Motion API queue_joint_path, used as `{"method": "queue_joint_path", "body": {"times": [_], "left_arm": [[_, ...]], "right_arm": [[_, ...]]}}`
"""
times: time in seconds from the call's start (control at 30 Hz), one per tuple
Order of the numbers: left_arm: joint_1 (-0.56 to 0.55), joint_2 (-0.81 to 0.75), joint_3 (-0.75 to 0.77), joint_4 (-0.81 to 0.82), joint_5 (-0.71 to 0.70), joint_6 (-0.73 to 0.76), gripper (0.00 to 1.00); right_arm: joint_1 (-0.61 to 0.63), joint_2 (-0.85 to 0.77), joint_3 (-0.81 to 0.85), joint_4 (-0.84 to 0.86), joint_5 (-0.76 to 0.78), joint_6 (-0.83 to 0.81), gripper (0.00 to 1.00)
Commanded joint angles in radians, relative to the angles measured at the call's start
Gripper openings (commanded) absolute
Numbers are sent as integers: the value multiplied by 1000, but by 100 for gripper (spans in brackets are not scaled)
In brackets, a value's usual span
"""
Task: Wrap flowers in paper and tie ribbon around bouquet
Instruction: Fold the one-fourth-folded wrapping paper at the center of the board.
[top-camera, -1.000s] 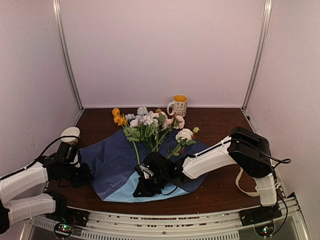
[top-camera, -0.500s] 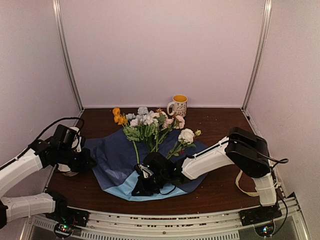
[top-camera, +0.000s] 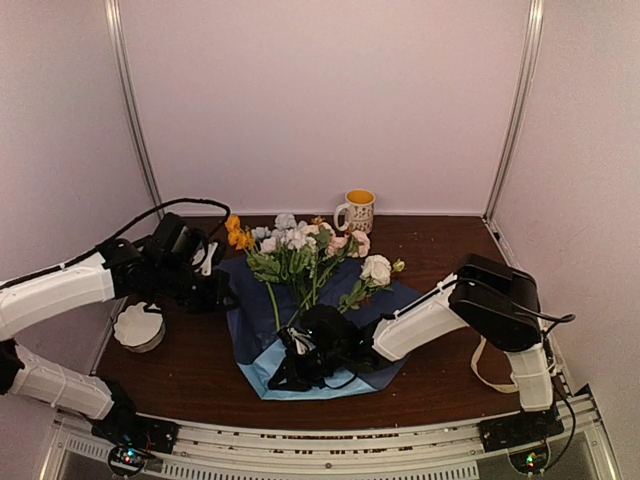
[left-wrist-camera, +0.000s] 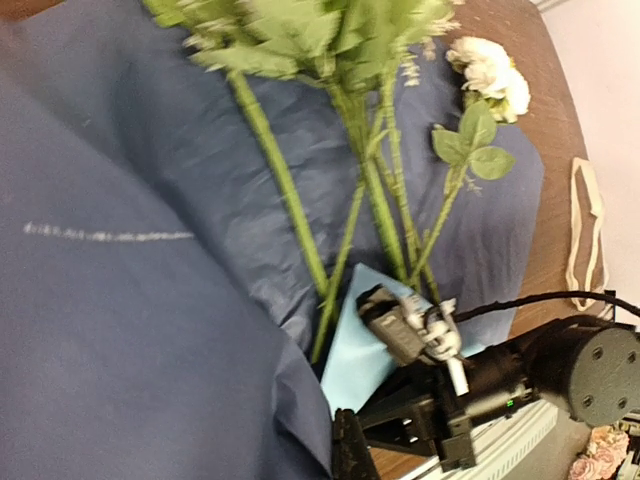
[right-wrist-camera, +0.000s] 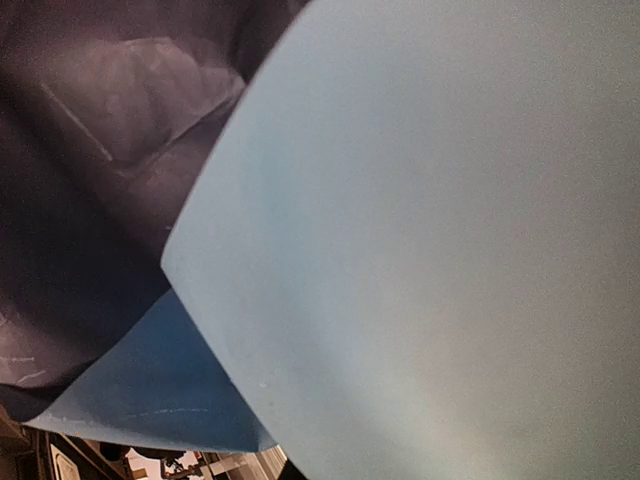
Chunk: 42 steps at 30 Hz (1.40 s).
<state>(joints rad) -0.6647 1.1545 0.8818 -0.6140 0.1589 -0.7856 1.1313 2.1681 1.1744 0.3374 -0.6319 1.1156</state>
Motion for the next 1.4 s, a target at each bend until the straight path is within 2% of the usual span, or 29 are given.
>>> {"method": "queue_joint_path", "body": {"times": [0.0, 0.27, 0.4, 0.63, 0.77, 1.07, 1.37], "left_arm": [[-48, 142, 133, 159, 40, 52, 0], [-65, 381, 275, 216, 83, 82, 0], [-65, 437, 312, 217, 82, 92, 0], [-66, 481, 317, 219, 64, 98, 0], [-71, 494, 334, 210, 58, 112, 0], [-159, 567, 457, 157, 74, 168, 0], [-167, 696, 518, 158, 106, 194, 0]], "right_arm": [[-32, 45, -54, -1, 29, 41, 0], [-54, -27, -119, 92, 39, 74, 0], [-83, -119, -192, 131, 83, 90, 2], [-125, -250, -296, 66, 172, 62, 6], [-145, -237, -298, 50, 181, 51, 7], [-155, -83, -229, 68, 135, 53, 7], [-157, -171, -278, 123, 140, 53, 7]]}}
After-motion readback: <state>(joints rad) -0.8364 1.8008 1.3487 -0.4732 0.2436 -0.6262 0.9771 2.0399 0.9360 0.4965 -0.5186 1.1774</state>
